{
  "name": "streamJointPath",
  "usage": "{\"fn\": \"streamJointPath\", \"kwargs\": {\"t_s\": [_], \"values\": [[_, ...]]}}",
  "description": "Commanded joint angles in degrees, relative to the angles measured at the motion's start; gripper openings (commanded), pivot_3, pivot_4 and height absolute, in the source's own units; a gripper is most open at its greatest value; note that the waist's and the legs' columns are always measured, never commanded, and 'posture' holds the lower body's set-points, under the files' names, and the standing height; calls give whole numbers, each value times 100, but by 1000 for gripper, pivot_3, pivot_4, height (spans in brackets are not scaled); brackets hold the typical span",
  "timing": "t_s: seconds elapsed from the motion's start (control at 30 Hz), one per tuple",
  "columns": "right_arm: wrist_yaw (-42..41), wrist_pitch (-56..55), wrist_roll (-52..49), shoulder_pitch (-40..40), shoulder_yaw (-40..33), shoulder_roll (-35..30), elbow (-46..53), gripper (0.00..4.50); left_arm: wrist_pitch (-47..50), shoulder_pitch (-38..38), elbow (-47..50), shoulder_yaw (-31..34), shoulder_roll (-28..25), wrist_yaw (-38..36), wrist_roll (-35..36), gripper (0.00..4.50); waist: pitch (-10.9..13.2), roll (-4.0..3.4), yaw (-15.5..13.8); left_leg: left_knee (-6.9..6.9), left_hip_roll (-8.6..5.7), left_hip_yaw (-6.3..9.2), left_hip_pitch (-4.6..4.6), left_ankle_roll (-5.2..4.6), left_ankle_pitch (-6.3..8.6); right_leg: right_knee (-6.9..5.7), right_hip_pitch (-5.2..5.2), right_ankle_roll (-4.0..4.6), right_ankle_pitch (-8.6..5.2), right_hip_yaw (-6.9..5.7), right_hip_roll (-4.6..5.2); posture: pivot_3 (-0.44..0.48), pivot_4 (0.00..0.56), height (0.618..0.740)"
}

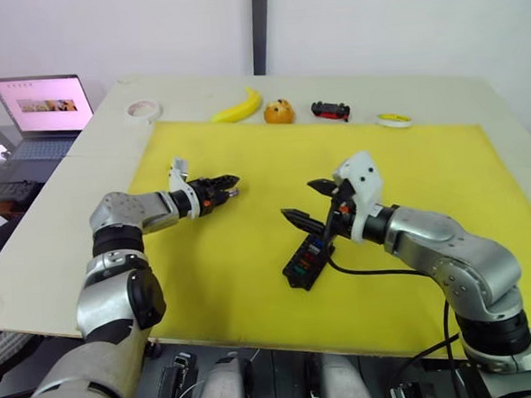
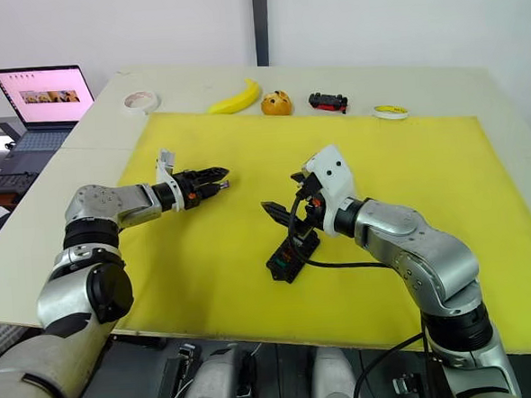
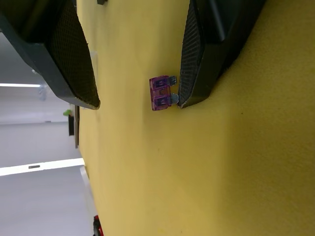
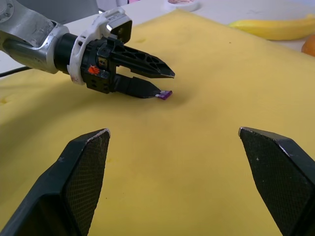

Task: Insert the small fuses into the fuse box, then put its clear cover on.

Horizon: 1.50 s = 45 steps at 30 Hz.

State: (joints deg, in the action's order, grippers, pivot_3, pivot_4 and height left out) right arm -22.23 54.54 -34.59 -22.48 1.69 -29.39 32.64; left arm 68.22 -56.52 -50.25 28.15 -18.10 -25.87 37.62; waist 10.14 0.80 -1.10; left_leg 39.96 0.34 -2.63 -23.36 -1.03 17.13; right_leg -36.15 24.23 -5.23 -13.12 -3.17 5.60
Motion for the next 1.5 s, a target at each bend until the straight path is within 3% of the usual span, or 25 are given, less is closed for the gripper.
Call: {"fn": "streamJointPath", "kwargs": {"t_s": [0.03,0.83,0.93,1.0,1.5], "values": [[-69,-35,-36,1,-107,-86,278,4500,69,47,-80,-122,73,-52,-54,2702,0,0,0,0,0,0,0,0,0,0,0,0,0,0,0,0,150,740],[-140,-68,19,46,-84,-150,311,4500,88,57,-143,-260,38,-402,-289,2702,0,0,19,0,1,1,0,-1,0,1,0,0,0,0,0,0,150,740],[-137,-68,22,50,-88,-144,314,4500,130,46,-155,-309,21,-466,-293,1870,0,0,21,-1,1,1,0,-1,1,1,0,0,0,-1,0,0,150,740],[-134,-62,21,53,-95,-147,318,4500,188,31,-165,-384,2,-539,-311,923,0,0,25,-1,1,0,-1,-2,1,1,1,0,0,0,0,0,150,740],[-74,-26,11,102,-153,-164,380,4500,137,-51,-290,-530,41,-640,-381,923,0,0,28,-1,2,-1,-1,-4,2,2,3,0,0,0,0,0,150,740]]}}
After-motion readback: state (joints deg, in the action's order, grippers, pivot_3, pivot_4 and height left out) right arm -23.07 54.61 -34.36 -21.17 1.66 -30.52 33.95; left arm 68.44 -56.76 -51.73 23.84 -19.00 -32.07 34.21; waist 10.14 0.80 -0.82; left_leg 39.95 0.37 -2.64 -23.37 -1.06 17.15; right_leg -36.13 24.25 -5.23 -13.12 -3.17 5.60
